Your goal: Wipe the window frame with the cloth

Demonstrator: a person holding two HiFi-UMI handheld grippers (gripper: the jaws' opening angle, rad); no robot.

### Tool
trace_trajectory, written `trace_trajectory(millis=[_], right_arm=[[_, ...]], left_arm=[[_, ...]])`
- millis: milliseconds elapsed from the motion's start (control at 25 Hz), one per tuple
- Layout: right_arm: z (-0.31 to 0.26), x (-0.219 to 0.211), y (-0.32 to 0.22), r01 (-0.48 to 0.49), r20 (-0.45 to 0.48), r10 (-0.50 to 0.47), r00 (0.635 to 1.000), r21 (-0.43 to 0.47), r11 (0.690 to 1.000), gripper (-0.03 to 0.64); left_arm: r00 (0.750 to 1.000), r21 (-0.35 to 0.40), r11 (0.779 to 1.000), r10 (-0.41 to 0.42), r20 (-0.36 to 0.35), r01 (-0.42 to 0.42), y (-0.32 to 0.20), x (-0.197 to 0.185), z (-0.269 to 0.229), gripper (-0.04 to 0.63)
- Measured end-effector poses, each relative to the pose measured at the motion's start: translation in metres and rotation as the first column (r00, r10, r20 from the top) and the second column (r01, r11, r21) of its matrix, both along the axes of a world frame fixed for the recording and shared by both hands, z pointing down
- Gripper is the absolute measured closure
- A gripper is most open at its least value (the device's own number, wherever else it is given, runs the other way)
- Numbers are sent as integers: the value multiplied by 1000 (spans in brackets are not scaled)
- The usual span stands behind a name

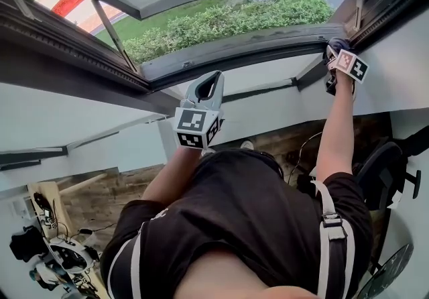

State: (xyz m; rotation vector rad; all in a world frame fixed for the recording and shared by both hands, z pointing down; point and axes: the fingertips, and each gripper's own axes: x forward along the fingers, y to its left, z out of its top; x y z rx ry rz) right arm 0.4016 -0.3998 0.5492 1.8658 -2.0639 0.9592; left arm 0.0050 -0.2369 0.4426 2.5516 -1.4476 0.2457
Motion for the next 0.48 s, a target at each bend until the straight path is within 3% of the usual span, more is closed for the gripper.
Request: trace_trajectory(millis=[480], right_arm=[[1, -63, 16, 83, -11, -84, 996, -33, 996, 555]], left_arm=[[1000, 7, 1000, -23, -20, 23, 15, -34, 0, 589]])
